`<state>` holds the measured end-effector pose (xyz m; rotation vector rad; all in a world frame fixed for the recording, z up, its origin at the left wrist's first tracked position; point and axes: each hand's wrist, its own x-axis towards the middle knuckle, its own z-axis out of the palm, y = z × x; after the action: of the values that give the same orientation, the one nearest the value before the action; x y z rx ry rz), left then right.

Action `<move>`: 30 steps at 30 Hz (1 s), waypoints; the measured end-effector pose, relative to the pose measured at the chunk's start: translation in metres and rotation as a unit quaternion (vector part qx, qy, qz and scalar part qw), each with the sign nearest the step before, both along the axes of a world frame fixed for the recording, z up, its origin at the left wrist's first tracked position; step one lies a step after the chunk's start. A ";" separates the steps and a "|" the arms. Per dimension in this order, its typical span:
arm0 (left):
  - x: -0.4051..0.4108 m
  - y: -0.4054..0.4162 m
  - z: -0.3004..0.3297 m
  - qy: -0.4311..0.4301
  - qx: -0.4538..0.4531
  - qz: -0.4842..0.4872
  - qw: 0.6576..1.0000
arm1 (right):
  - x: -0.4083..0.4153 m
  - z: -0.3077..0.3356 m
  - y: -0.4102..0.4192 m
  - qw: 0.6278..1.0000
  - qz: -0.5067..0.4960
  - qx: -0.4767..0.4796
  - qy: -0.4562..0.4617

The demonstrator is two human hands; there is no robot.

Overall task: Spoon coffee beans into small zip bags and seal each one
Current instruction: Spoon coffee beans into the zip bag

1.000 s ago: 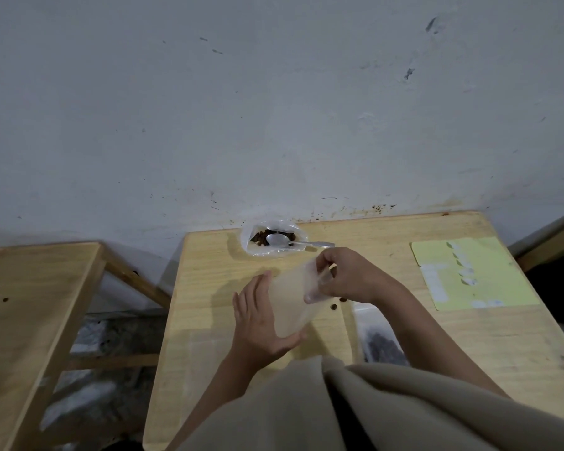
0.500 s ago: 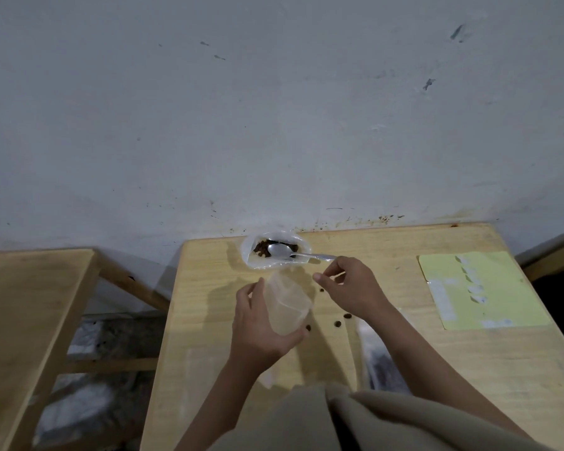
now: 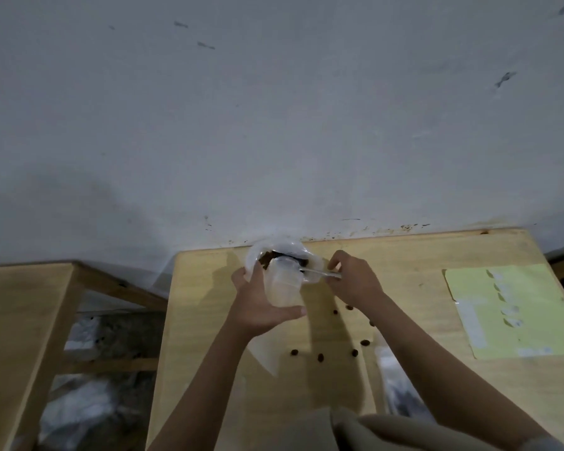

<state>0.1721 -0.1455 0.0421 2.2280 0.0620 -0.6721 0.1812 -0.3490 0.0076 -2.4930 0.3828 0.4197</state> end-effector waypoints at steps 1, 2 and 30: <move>0.002 -0.001 0.002 -0.010 0.001 -0.002 1.000 | 0.001 0.000 0.000 1.000 -0.007 0.019 -0.018; 0.003 -0.001 0.005 -0.022 0.001 -0.005 1.000 | 0.002 0.001 0.000 0.999 -0.015 0.029 -0.039; -0.020 -0.023 0.030 -0.063 0.029 -0.065 0.995 | -0.018 0.018 0.003 0.865 0.091 -0.122 -0.479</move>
<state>0.1524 -0.1689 0.0720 2.3405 -0.1292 -0.6052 0.1633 -0.3458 0.0254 -2.6159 -0.2248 -0.8505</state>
